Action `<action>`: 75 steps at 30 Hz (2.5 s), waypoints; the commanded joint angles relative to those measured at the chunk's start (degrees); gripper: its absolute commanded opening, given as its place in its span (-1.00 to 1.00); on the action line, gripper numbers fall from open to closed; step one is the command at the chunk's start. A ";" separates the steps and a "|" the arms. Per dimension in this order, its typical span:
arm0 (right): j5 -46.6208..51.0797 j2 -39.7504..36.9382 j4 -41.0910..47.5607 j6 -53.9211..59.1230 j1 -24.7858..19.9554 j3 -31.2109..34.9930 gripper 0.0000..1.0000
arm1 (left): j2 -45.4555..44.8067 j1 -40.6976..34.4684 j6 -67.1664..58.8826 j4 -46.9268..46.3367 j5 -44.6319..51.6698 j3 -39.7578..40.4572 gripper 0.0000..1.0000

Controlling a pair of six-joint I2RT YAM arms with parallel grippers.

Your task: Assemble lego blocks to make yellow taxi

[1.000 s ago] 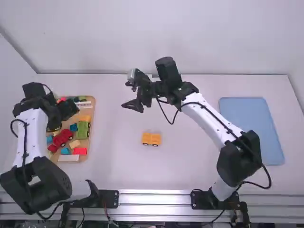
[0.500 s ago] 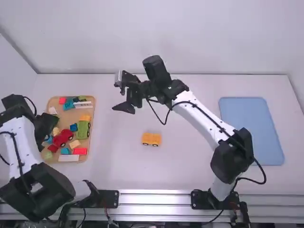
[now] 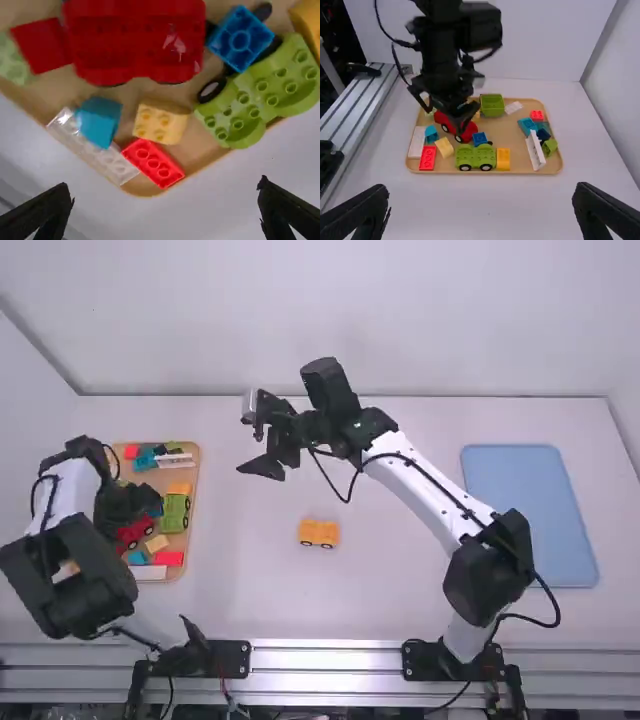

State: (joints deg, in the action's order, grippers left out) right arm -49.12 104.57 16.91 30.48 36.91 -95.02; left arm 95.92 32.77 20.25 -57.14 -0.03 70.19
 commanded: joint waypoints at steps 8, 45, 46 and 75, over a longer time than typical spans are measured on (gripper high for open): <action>-0.31 0.46 0.09 -0.24 -0.98 -1.77 0.97 | 6.47 -1.99 -38.58 9.42 -5.35 -4.55 0.81; -0.33 0.44 -5.79 -6.14 -5.27 -1.77 0.96 | 6.49 0.04 -86.12 7.02 -1.05 -6.54 0.09; -0.31 0.46 -6.01 -6.23 -5.31 -1.77 0.96 | 6.49 0.63 -86.12 7.04 -0.76 -6.56 0.11; -0.26 0.46 -7.50 -6.23 -5.49 -1.77 0.96 | 6.49 2.49 -88.63 19.61 -0.87 -12.96 -0.07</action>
State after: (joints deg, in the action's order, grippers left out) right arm -49.10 104.60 9.41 24.25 31.70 -95.02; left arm 102.21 35.03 -68.20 -38.33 -1.54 58.19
